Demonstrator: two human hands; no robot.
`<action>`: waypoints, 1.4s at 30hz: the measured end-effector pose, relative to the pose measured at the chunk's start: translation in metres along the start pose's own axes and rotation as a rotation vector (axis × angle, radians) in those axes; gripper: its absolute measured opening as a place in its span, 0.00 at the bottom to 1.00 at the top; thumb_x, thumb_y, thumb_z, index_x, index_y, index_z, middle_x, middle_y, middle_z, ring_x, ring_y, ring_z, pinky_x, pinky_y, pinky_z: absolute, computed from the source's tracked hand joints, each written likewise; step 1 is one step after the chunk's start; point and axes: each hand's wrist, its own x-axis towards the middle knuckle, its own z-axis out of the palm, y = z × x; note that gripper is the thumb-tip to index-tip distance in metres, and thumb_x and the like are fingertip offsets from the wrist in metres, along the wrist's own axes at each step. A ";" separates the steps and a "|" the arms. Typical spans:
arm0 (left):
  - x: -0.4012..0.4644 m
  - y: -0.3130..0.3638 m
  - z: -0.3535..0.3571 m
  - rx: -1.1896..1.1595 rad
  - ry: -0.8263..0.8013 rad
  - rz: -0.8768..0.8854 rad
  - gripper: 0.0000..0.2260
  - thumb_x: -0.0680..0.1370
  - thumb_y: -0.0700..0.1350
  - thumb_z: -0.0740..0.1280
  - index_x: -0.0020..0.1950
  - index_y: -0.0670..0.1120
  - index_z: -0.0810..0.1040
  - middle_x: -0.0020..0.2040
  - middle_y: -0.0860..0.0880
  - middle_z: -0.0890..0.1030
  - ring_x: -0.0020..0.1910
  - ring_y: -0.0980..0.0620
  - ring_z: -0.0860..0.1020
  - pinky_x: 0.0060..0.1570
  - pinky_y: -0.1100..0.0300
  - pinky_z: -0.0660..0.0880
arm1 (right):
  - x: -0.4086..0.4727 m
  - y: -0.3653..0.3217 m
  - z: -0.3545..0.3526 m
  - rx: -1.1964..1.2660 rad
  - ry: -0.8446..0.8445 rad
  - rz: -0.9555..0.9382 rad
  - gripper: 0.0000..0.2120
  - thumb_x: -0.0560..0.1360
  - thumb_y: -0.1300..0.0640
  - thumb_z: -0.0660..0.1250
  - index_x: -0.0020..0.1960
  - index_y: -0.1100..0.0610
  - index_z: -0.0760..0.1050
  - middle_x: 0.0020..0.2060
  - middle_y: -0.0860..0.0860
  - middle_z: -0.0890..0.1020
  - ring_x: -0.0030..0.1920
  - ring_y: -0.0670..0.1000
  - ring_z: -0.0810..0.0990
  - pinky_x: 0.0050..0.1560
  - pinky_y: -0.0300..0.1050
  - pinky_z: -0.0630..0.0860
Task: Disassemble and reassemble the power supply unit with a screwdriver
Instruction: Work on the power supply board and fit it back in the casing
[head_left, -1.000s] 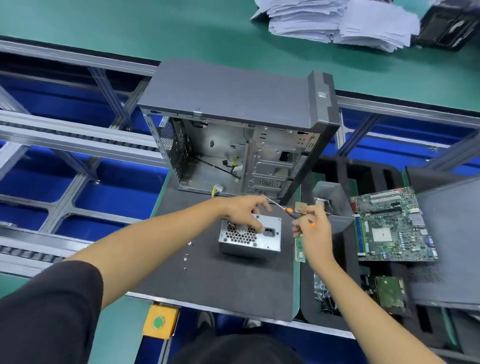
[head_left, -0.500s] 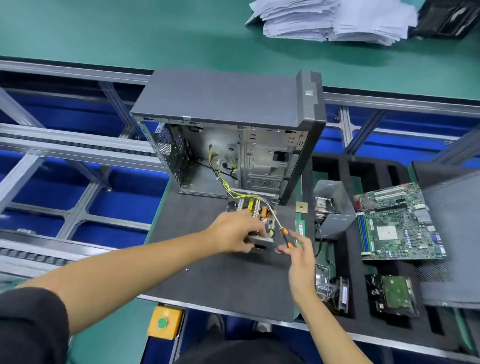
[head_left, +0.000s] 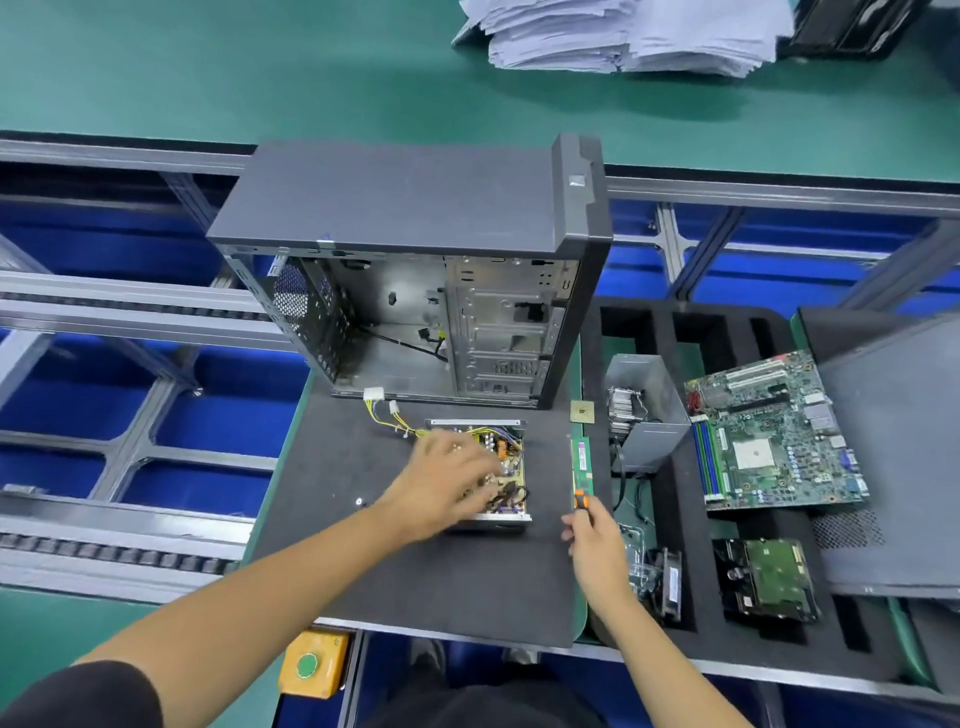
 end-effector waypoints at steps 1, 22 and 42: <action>0.001 -0.010 -0.003 -0.005 0.056 -0.176 0.15 0.81 0.58 0.64 0.66 0.56 0.75 0.64 0.55 0.75 0.66 0.49 0.69 0.67 0.45 0.65 | 0.002 -0.002 0.000 -0.085 -0.010 -0.027 0.11 0.82 0.58 0.58 0.45 0.49 0.75 0.34 0.45 0.81 0.33 0.43 0.76 0.36 0.46 0.70; 0.124 -0.016 -0.091 0.362 -0.372 0.812 0.10 0.85 0.49 0.59 0.55 0.50 0.79 0.44 0.53 0.82 0.45 0.48 0.77 0.48 0.53 0.74 | -0.023 -0.030 0.051 -0.347 -0.240 -0.504 0.23 0.69 0.74 0.65 0.55 0.52 0.82 0.44 0.38 0.73 0.44 0.39 0.73 0.46 0.23 0.66; 0.196 0.048 0.010 0.431 -0.562 0.457 0.09 0.87 0.47 0.56 0.62 0.49 0.74 0.55 0.49 0.79 0.50 0.45 0.78 0.42 0.51 0.75 | -0.050 -0.005 0.036 -0.375 -0.352 -0.483 0.20 0.70 0.70 0.62 0.55 0.54 0.81 0.46 0.36 0.69 0.47 0.41 0.73 0.51 0.28 0.69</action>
